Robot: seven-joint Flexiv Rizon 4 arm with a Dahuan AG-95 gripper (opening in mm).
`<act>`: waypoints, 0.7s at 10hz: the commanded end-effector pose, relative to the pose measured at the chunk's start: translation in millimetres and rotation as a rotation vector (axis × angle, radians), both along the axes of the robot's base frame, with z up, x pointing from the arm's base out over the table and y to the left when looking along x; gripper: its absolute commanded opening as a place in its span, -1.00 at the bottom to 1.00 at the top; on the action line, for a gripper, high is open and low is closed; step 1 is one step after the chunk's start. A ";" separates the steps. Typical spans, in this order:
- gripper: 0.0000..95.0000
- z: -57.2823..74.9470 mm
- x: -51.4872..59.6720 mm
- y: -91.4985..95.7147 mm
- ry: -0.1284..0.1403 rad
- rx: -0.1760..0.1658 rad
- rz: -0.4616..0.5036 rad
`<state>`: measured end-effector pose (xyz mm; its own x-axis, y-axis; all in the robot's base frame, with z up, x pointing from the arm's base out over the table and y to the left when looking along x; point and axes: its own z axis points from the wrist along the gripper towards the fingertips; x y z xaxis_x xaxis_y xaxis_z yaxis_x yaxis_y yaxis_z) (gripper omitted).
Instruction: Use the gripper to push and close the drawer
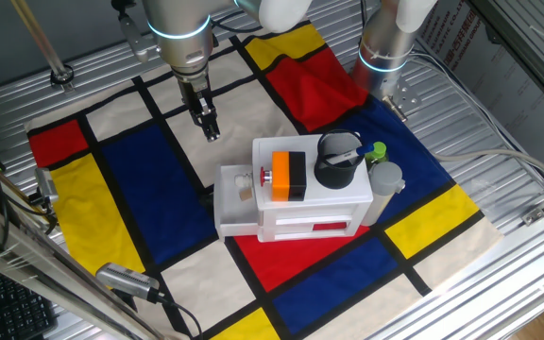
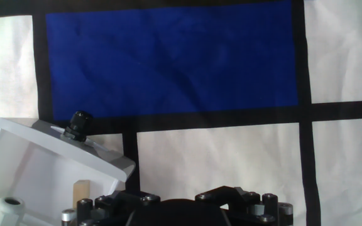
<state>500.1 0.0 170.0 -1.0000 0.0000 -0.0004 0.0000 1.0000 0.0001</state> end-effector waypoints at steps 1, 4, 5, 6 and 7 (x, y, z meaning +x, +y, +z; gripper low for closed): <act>-1.00 0.0 -0.1 0.0 -0.052 -0.003 0.095; -1.00 0.0 -0.1 0.0 -0.049 0.018 0.087; -1.00 0.0 -0.1 0.0 -0.049 0.018 0.087; -1.00 0.0 -0.1 0.0 -0.049 0.017 0.087; -1.00 0.0 -0.1 0.1 -0.049 0.017 0.089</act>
